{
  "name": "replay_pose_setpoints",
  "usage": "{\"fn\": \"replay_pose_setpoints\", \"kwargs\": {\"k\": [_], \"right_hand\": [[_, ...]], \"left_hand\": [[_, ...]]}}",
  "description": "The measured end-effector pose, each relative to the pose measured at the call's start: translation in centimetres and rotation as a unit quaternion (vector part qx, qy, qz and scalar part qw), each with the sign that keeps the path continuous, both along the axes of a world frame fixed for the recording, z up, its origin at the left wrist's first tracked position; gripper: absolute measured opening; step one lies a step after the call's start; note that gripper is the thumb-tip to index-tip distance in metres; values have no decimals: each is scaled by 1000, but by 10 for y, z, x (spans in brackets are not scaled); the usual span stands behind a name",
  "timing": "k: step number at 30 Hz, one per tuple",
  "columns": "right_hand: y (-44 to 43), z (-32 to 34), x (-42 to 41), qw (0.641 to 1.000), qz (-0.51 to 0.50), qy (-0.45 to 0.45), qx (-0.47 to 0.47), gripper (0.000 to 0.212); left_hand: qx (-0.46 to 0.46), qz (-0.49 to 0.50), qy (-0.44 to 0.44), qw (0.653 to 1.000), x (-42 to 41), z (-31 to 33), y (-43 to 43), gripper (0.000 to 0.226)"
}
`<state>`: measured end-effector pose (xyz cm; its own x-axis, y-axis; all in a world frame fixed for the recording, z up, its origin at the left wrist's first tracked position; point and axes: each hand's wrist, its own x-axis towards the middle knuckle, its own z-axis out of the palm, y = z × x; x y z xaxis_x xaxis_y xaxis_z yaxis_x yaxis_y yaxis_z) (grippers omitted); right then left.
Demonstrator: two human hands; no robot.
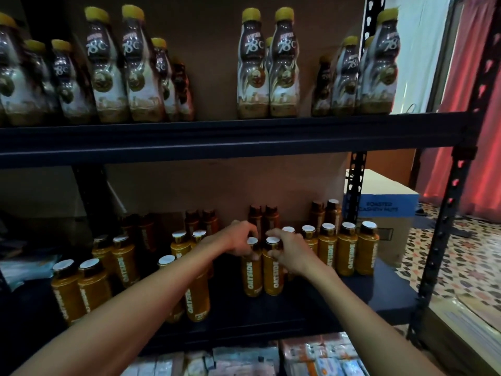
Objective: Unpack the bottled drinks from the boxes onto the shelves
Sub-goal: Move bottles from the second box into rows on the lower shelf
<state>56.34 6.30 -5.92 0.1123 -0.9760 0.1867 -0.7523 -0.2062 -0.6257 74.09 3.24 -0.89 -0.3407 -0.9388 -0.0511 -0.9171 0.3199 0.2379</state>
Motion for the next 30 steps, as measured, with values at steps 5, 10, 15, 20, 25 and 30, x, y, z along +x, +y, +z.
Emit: {"fn": "replay_pose_setpoints", "kwargs": {"k": [5, 10, 15, 20, 25, 30], "right_hand": [[22, -12, -17, 999, 7, -30, -8, 46], [43, -15, -32, 998, 28, -47, -33, 48], [55, -17, -38, 998, 29, -40, -40, 51], [57, -15, -40, 998, 31, -37, -44, 50], [57, -14, -41, 998, 33, -41, -38, 49], [53, -12, -46, 998, 44, -35, -38, 48]], "left_hand": [[-4, -10, 37, 999, -1, -3, 22, 62], [-6, -9, 85, 996, -5, -14, 38, 51], [-5, -24, 112, 993, -6, -22, 43, 49], [-5, -21, 110, 994, -9, -18, 46, 51], [2, -14, 116, 993, -10, -17, 47, 51], [9, -16, 125, 992, -12, -18, 48, 50]]}}
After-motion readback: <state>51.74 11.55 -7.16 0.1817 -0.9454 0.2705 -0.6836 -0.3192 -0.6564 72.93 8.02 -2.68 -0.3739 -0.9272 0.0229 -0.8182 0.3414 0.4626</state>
